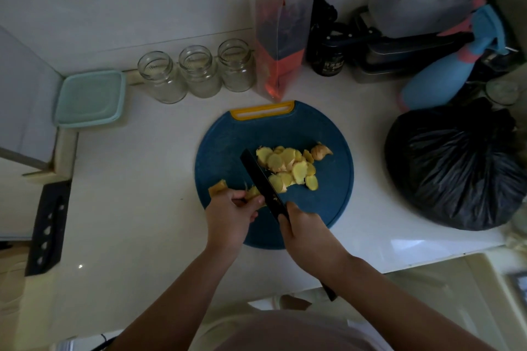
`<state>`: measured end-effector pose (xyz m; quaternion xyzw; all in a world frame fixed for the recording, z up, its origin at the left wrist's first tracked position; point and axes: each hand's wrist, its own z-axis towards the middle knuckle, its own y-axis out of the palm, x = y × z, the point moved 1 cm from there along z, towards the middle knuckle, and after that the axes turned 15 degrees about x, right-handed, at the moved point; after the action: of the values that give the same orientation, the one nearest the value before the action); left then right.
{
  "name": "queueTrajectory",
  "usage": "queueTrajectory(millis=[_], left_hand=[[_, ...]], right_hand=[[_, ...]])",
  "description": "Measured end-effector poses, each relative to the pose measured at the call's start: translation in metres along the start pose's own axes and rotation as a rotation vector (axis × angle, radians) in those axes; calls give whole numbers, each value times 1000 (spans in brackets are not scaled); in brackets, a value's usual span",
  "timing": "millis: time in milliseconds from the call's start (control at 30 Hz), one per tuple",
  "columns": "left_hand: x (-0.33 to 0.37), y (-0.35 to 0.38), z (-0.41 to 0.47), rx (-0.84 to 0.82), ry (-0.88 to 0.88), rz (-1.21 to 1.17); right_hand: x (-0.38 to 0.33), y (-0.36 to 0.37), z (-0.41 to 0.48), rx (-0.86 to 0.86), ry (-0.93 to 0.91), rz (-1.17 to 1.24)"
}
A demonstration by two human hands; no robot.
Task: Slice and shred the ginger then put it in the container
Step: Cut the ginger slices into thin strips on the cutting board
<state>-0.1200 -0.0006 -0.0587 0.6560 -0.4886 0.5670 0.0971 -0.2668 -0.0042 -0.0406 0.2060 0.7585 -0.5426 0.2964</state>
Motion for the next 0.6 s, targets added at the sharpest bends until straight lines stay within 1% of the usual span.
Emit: queueTrajectory(millis=[133, 267, 400, 600], left_hand=[[-3, 1, 2, 4, 23, 43], [-5, 1, 2, 26, 27, 50], [-6, -1, 3, 31, 0, 21], [-8, -5, 0, 36, -132, -109]], right_hand=[[-1, 5, 12, -23, -35, -53], [-5, 17, 11, -24, -10, -153], [-13, 20, 24, -20, 40, -111], [-11, 13, 27, 42, 101, 35]])
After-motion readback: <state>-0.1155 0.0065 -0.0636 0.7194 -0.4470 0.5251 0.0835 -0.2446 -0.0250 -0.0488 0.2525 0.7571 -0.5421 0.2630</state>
